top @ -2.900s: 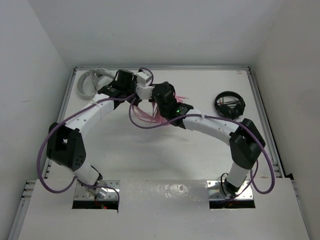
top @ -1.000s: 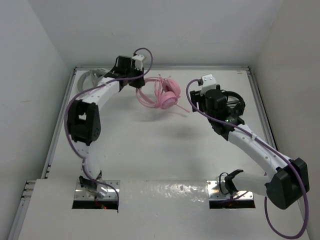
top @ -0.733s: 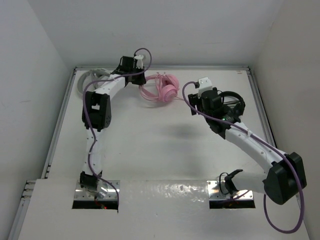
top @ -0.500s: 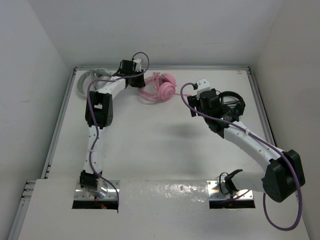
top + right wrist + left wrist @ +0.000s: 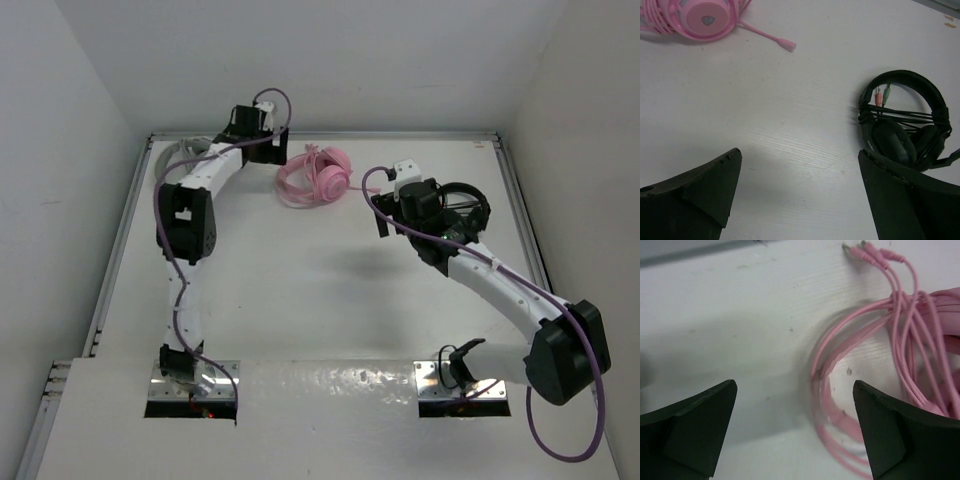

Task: Wrap the headphones

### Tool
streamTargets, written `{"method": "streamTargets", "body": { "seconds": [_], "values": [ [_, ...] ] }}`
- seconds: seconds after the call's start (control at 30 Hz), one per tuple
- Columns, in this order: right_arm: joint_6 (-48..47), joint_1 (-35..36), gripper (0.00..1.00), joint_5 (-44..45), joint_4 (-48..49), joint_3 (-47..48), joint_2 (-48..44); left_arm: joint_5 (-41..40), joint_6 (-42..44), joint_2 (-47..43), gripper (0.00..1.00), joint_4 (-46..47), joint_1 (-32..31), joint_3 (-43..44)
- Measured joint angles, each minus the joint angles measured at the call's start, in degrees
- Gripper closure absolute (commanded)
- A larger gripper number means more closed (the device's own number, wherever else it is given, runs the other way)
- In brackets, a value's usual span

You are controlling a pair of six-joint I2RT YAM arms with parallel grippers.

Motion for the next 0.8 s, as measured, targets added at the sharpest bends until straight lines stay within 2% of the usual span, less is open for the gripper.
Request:
{"method": "streamTargets", "body": {
  "seconds": [0.17, 0.33, 0.43, 0.5, 0.63, 0.8],
  "values": [
    [3.4, 0.0, 0.01, 2.8, -0.6, -1.0, -2.0, -4.3, 7.4, -19.6, 0.0, -5.0, 0.5, -9.4],
    [9.0, -0.1, 0.01, 5.0, 1.2, -9.6, -9.0, -5.4, 14.7, -48.5, 0.0, -3.8, 0.5, -34.7],
    [11.9, -0.1, 0.01, 5.2, 1.2, -16.0, -12.9, -5.8, 17.1, -60.7, 0.0, -3.1, 0.5, -50.6],
    [13.0, -0.2, 0.01, 5.2, 1.0, -19.1, -14.8, -6.2, 17.4, -64.5, 0.0, -2.9, 0.6, -58.9],
    [14.9, -0.3, 0.01, 5.5, -0.5, -22.9, -18.6, -7.8, 17.7, -63.6, 0.0, -2.7, 0.6, -69.4],
    [16.3, -0.3, 0.01, 7.6, 1.0, -28.3, -23.8, -11.1, 16.5, -63.1, 0.01, 0.9, 0.7, -72.1]
  ]
}}
